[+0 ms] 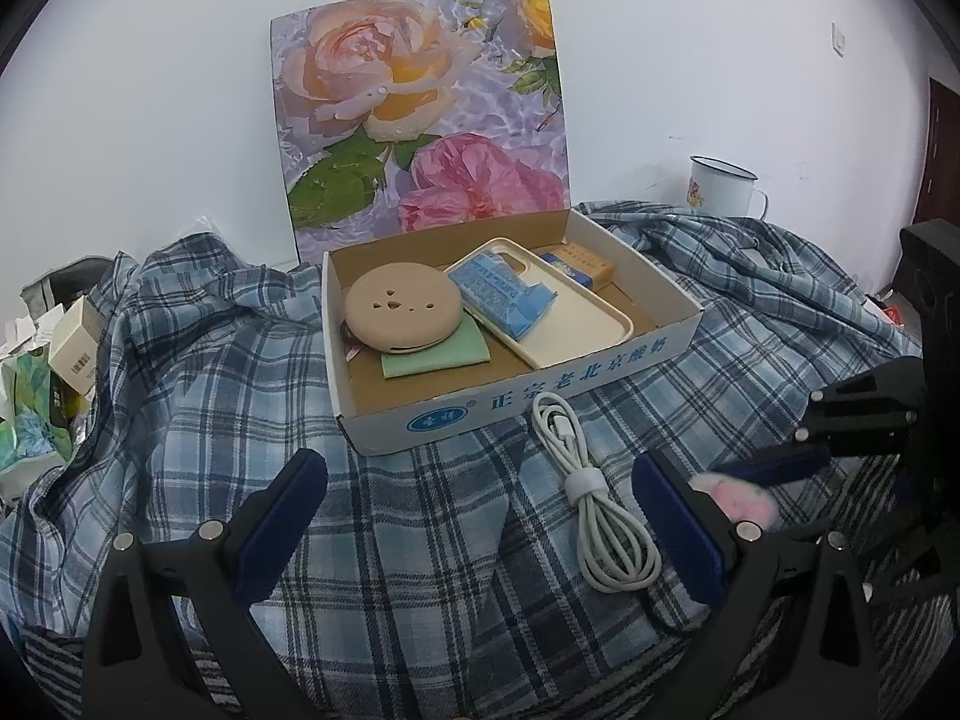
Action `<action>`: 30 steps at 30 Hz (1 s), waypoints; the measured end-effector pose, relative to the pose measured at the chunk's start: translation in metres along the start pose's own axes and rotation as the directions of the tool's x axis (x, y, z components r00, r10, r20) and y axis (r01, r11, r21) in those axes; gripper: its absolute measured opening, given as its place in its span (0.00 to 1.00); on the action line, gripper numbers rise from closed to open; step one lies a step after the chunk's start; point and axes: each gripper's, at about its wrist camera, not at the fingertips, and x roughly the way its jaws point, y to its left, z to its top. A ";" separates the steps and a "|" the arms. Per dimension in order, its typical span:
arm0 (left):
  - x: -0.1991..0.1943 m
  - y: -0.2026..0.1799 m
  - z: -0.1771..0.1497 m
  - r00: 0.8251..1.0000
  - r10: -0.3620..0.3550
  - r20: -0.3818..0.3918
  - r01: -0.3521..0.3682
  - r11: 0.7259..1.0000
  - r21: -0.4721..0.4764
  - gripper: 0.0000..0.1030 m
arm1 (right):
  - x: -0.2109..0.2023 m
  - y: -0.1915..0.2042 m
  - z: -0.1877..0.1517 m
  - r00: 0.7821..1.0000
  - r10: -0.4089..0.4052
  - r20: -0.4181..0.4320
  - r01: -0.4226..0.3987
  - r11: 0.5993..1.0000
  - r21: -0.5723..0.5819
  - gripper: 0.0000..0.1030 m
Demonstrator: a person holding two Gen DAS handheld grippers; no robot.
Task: Organize soft objects
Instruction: 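Lower the right tool onto the white plush keychain and grasp it, then grasp the coiled white cable with the left tool while the right tool holds the keychain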
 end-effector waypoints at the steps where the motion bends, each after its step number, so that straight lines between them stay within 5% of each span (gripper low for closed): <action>1: 0.000 0.000 0.000 1.000 -0.004 0.000 0.004 1.000 -0.002 1.00 | -0.003 -0.002 0.000 1.000 -0.007 0.012 0.007 1.000 0.006 0.30; 14: 0.004 -0.018 0.009 0.994 -0.100 -0.037 0.100 0.995 -0.002 0.87 | -0.031 -0.041 0.004 0.970 -0.189 0.155 0.154 0.965 0.213 0.30; 30: 0.047 -0.043 0.010 0.974 -0.130 -0.188 0.132 0.991 -0.003 0.36 | -0.029 -0.048 0.003 0.970 -0.188 0.154 0.144 0.954 0.262 0.30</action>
